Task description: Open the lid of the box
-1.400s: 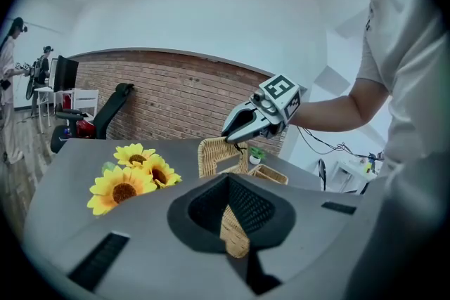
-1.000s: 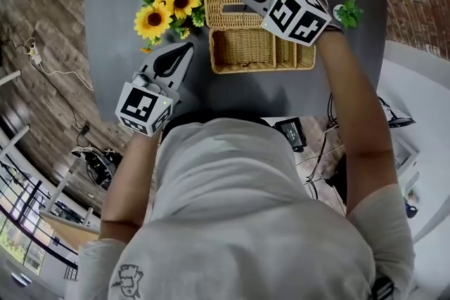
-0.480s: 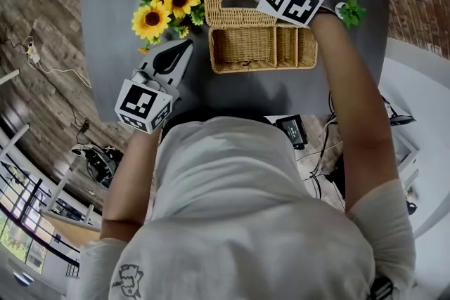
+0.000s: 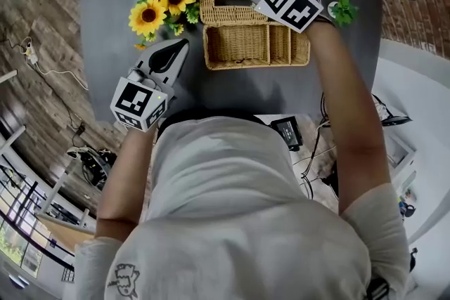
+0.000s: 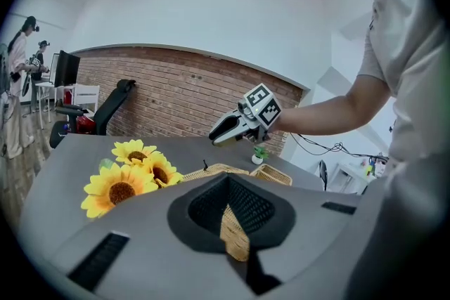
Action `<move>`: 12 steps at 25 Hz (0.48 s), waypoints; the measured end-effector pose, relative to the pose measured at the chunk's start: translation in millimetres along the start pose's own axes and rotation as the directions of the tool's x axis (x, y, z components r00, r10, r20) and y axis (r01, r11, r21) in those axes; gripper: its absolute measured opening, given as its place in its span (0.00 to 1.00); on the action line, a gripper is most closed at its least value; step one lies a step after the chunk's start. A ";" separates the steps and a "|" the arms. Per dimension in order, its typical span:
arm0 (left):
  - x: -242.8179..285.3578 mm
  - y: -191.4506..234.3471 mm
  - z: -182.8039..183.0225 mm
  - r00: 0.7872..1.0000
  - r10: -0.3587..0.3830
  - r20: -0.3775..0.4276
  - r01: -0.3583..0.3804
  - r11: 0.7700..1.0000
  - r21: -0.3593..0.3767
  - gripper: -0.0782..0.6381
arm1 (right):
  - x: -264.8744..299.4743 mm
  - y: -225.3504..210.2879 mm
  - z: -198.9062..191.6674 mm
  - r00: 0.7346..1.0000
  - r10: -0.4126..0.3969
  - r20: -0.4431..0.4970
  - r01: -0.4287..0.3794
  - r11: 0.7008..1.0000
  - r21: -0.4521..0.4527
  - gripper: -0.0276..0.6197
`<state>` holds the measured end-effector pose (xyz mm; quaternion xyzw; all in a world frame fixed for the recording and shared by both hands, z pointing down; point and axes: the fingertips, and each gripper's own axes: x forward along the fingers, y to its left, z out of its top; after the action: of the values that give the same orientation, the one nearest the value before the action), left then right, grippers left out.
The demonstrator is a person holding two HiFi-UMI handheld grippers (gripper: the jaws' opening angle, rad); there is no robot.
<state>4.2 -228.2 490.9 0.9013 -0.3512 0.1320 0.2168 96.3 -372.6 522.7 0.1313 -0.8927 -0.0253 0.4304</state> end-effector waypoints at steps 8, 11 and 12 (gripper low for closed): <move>-13.1 -22.3 9.2 1.000 -0.001 0.029 0.000 0.999 0.032 0.12 | -43.8 40.6 6.0 0.995 -0.071 0.063 0.067 0.996 0.055 0.22; -17.8 -35.6 13.1 0.999 -0.005 0.041 0.003 0.999 0.050 0.12 | -62.5 63.6 6.5 0.991 -0.100 0.094 0.092 0.992 0.090 0.23; -19.1 -40.0 14.1 0.999 -0.007 0.045 0.004 0.998 0.058 0.12 | -68.8 71.2 6.4 0.988 -0.111 0.105 0.101 0.990 0.101 0.23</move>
<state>19.3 -197.7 459.3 0.9109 -0.3495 0.1210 0.1832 117.1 -286.8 477.5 0.1974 -0.9070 -0.0125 0.3717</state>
